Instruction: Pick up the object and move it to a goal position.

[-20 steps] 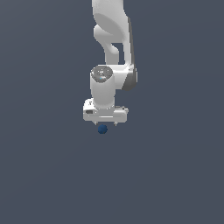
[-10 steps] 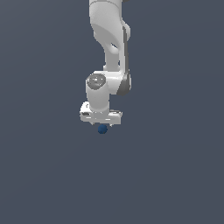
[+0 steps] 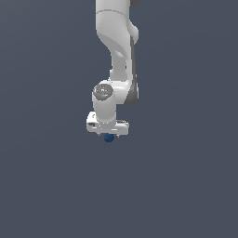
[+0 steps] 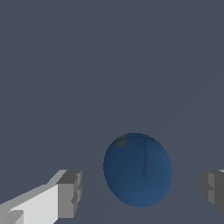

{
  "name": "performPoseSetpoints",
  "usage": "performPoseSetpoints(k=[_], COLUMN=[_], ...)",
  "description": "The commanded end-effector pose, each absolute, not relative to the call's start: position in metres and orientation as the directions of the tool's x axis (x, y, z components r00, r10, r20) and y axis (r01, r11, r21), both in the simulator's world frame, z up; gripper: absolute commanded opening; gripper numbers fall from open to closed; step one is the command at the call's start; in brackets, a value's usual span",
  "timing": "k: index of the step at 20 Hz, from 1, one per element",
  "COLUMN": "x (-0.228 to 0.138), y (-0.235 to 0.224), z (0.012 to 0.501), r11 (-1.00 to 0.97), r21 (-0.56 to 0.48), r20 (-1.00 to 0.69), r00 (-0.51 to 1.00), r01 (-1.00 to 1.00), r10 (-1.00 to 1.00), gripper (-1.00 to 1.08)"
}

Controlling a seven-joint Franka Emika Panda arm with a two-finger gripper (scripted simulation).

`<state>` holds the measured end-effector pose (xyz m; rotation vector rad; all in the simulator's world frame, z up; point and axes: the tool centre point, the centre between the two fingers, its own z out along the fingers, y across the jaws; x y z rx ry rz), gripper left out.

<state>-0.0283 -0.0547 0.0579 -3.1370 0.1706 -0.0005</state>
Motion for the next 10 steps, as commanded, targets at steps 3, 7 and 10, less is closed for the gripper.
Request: performPoseSetpoints(k=[3,7,10], x=[-0.029,-0.028,-0.028], y=[-0.055,-0.055,-0.055], z=[0.038,0.031,0.031], r11=[-0.994,-0.994,-0.994], r21=[0.000,0.000,0.000], r20=[0.000,0.000,0.000], r00=[0.994,0.994,0.994], r01=[-0.110,-0.110,-0.110], r10=[-0.110,-0.110,-0.110], gripper=[1.00,1.00,-1.00])
